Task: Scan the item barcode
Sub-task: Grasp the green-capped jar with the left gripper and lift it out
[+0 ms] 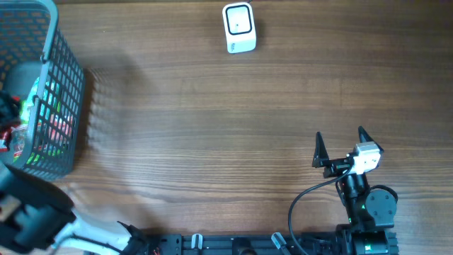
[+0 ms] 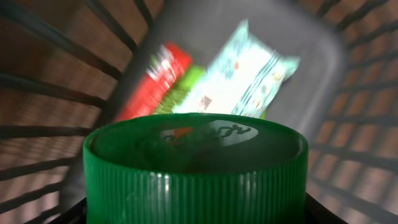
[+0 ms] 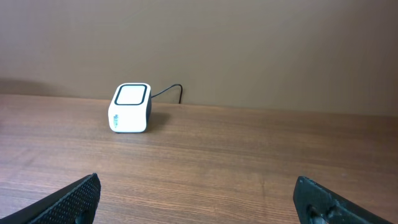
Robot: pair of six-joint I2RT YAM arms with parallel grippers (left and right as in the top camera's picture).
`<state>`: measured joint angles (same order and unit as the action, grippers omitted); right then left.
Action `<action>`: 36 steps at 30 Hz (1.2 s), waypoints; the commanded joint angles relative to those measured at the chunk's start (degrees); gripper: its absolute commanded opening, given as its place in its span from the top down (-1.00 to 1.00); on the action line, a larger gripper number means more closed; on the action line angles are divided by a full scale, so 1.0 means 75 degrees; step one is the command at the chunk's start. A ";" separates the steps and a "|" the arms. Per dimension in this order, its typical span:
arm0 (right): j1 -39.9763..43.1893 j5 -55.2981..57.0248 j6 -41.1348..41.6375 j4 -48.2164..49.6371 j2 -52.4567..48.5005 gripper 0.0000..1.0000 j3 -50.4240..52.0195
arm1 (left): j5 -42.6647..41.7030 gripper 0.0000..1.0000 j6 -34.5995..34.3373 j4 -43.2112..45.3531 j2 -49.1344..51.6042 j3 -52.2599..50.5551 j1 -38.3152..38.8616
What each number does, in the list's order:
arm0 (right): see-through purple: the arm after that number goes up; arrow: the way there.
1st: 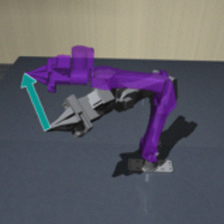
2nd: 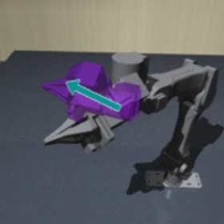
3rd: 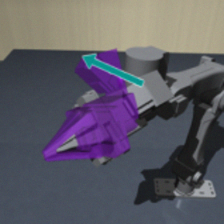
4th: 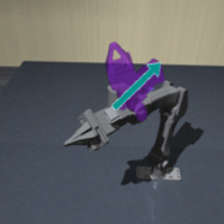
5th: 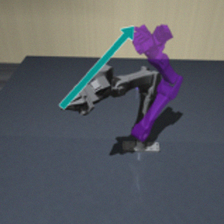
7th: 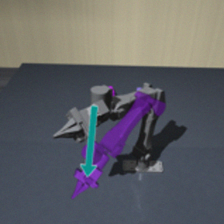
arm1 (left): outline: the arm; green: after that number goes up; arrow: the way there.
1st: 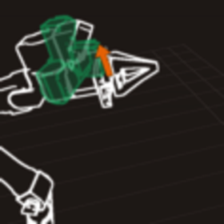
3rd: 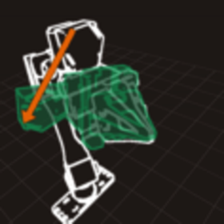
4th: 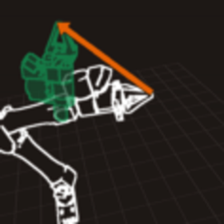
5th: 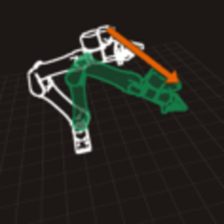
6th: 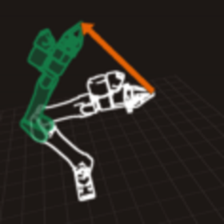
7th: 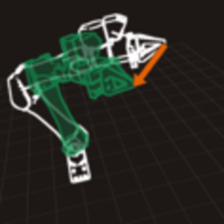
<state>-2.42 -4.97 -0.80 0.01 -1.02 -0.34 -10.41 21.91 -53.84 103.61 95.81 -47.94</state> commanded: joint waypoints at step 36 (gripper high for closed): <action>0.0032 -0.0114 -0.0090 0.0041 0.0000 -0.99 0.0006 | -0.0181 -0.01 -0.2532 -0.2387 -0.3692 0.0204 0.6799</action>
<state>-2.42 -4.97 -0.80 0.01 -1.04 -0.34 -11.05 7.79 -70.81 73.23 96.66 -1.98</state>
